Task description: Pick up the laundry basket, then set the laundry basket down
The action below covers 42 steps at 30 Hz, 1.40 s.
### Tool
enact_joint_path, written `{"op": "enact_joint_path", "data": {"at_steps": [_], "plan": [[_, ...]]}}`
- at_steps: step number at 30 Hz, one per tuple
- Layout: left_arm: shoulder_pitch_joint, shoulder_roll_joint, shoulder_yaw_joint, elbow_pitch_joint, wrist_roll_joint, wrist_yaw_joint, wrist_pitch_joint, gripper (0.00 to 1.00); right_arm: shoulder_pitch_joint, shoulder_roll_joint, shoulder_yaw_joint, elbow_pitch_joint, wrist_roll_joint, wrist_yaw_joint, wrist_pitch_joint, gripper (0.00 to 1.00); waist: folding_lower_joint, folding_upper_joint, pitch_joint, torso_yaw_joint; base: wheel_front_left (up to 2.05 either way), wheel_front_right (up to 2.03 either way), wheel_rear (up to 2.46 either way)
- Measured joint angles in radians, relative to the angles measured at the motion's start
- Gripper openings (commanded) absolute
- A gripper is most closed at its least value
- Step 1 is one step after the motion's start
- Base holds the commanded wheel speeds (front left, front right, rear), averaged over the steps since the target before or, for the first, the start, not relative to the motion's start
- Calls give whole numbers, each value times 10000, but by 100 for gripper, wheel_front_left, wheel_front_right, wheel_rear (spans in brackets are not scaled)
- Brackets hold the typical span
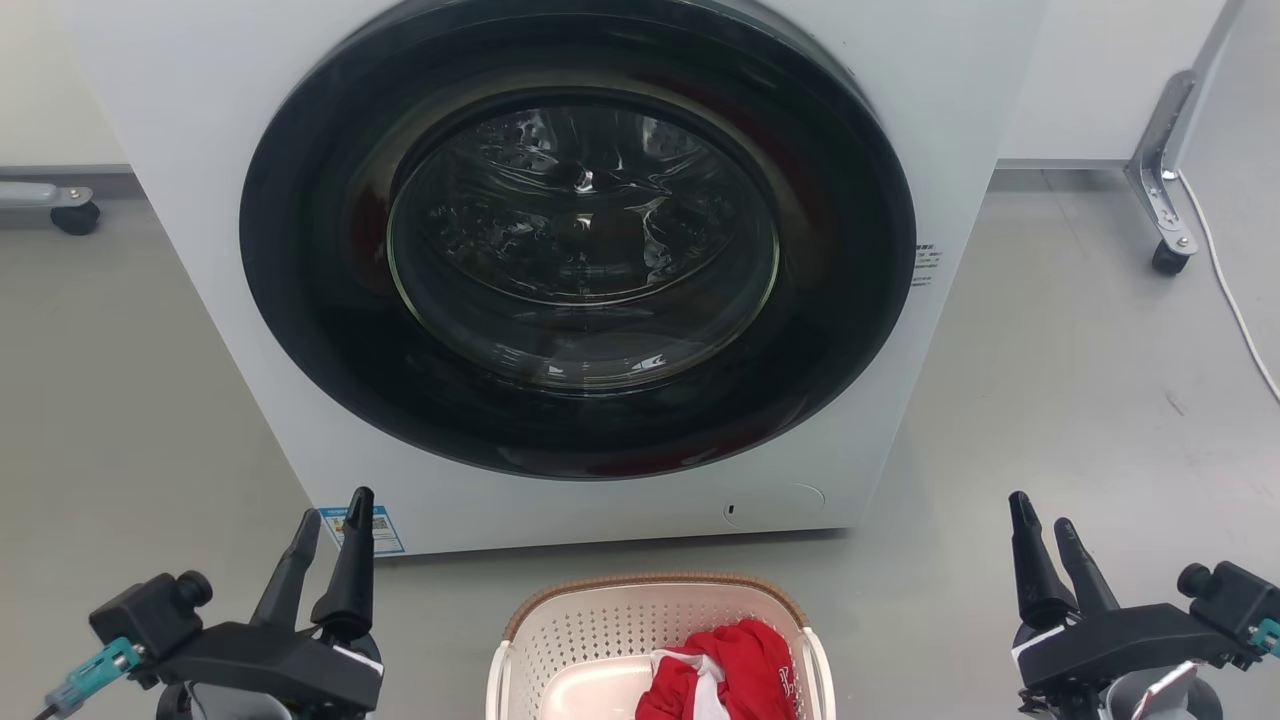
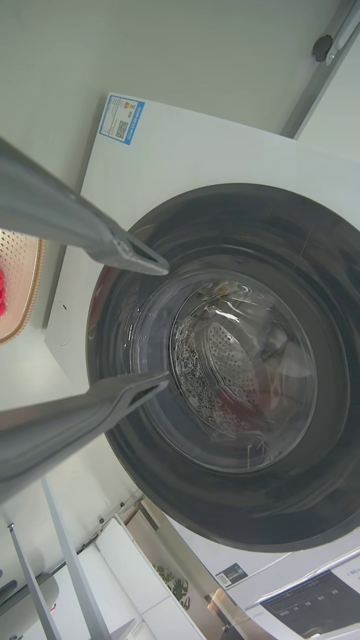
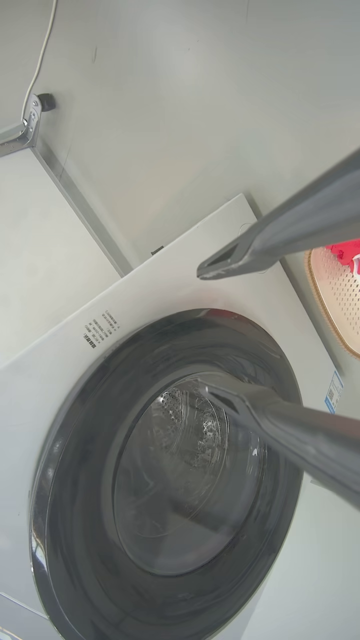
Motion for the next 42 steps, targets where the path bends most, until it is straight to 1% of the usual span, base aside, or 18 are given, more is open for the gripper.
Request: {"op": "enact_joint_path", "data": {"at_steps": [3, 5, 9, 11, 14, 16, 24, 27, 28, 39, 42], "plan": [[-42, 98, -196, -10, 570, 169, -105, 100, -34, -107, 215, 0, -633, -157, -119, 100, 0, 0, -1, 5, 0, 0, 0], [-43, 140, -314, -12, 965, 257, -178, 100, -62, -153, 349, 4, -1034, -176, -182, 100, 0, 0, -3, 9, 0, 0, 0], [-44, 244, -564, -8, 1672, 447, -353, 100, -152, -240, 606, 10, -1745, -334, -339, 100, 0, 0, -9, 17, 0, 0, 0], [-44, 303, -706, 4, 2111, 623, -439, 100, -161, -288, 796, 36, -2255, -422, -439, 100, 0, 0, -14, 23, 0, 0, 0], [-44, 330, -861, 23, 2483, 777, -562, 100, -161, -324, 972, 65, -2702, -508, -548, 100, 0, 0, -20, 28, 0, 0, 0], [-44, 337, -959, 40, 2815, 790, -640, 100, -161, -359, 1064, 82, -3009, -522, -621, 100, 0, 0, -24, 33, 0, 0, 0], [-43, 401, -1292, 238, 3699, 1049, -917, 100, -162, -451, 1394, 167, -4115, -769, -932, 100, 0, 0, -41, 53, 0, 0, 0], [-43, 408, -1425, 320, 4096, 1126, -1055, 100, -161, -470, 1463, 240, -4385, -788, -1057, 100, 0, 0, -48, 65, 0, 0, 0], [-43, 410, -1457, 347, 4169, 1135, -1062, 100, -160, -470, 1482, 257, -4504, -859, -1087, 100, 0, 0, -50, 69, 0, 0, 0], [-43, 493, -1862, 679, 5292, 1375, -1417, 100, -146, -476, 1762, 460, -5649, -1129, -1494, 100, 0, 0, -74, 101, 0, 0, 0], [-43, 493, -1921, 754, 5438, 1409, -1496, 100, -142, -476, 1831, 504, -6011, -1212, -1590, 100, 0, 0, -77, 108, 0, 0, 0]]}}
